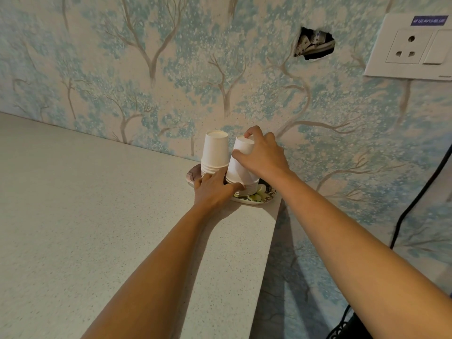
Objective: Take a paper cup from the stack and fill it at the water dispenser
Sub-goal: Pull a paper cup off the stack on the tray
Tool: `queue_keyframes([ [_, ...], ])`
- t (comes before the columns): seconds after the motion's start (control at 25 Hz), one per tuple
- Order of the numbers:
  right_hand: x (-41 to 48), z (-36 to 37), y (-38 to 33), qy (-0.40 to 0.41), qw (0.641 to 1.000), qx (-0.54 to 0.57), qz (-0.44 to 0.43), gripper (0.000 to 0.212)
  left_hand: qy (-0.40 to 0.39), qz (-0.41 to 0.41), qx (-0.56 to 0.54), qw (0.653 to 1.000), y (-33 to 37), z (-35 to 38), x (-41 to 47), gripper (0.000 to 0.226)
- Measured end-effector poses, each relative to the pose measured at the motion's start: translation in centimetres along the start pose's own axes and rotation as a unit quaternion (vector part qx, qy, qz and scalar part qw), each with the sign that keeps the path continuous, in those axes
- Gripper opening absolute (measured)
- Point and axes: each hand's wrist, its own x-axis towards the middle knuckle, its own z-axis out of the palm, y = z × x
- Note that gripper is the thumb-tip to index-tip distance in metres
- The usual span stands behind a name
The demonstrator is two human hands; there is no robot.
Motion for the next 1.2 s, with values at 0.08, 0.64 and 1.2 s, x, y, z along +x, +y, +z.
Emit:
queue_keyframes([
  [0.08,0.1,0.1,-0.1,0.017,1.000,0.001,0.001,0.052,-0.005,-0.013,-0.003,1.000,0.0,0.0,0.0,0.060],
  [0.64,0.1,-0.2,-1.1,-0.048,0.981,-0.140,-0.123,0.047,-0.019,-0.036,-0.009,0.999,-0.1,0.2,0.4,0.060],
  [1.2,0.3,-1.6,-1.0,-0.008,0.989,-0.130,-0.067,0.049,0.027,0.031,-0.048,0.998,1.4,1.0,-1.0,0.076],
])
